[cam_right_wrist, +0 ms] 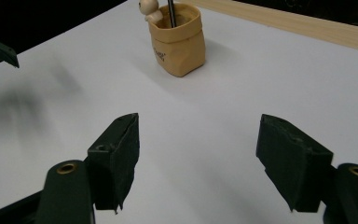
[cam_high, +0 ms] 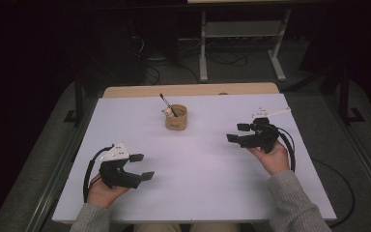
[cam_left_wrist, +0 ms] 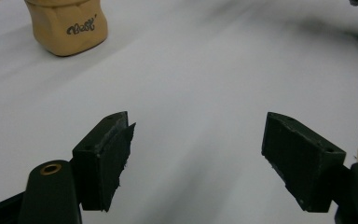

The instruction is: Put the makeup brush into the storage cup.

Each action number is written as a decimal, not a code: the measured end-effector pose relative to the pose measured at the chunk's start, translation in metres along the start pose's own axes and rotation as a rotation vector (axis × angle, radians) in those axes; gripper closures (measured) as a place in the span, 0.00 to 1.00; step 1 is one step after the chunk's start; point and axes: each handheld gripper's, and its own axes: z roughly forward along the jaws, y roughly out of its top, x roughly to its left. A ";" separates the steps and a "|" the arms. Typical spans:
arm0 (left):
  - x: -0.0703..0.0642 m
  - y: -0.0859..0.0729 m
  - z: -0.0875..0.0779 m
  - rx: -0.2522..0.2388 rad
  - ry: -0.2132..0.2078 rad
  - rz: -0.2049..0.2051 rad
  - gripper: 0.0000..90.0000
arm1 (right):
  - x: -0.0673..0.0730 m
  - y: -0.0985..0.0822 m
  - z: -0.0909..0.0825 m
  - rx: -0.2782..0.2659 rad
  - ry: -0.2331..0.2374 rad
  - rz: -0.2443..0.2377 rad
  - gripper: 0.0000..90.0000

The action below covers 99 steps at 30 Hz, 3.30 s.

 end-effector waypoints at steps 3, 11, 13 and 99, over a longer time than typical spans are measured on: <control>0.001 0.000 -0.001 -0.004 0.009 -0.001 0.25 | 0.002 -0.003 -0.001 -0.003 -0.001 -0.001 0.32; 0.001 -0.001 -0.003 -0.008 0.036 0.000 0.25 | 0.009 -0.008 -0.006 -0.013 -0.002 -0.013 0.30; 0.002 -0.001 -0.004 -0.010 0.045 0.001 0.25 | 0.010 -0.011 -0.007 -0.016 -0.004 -0.014 0.29; 0.003 -0.019 -0.012 -0.022 0.143 -0.038 0.21 | 0.039 -0.086 -0.061 -0.108 -0.135 0.032 0.20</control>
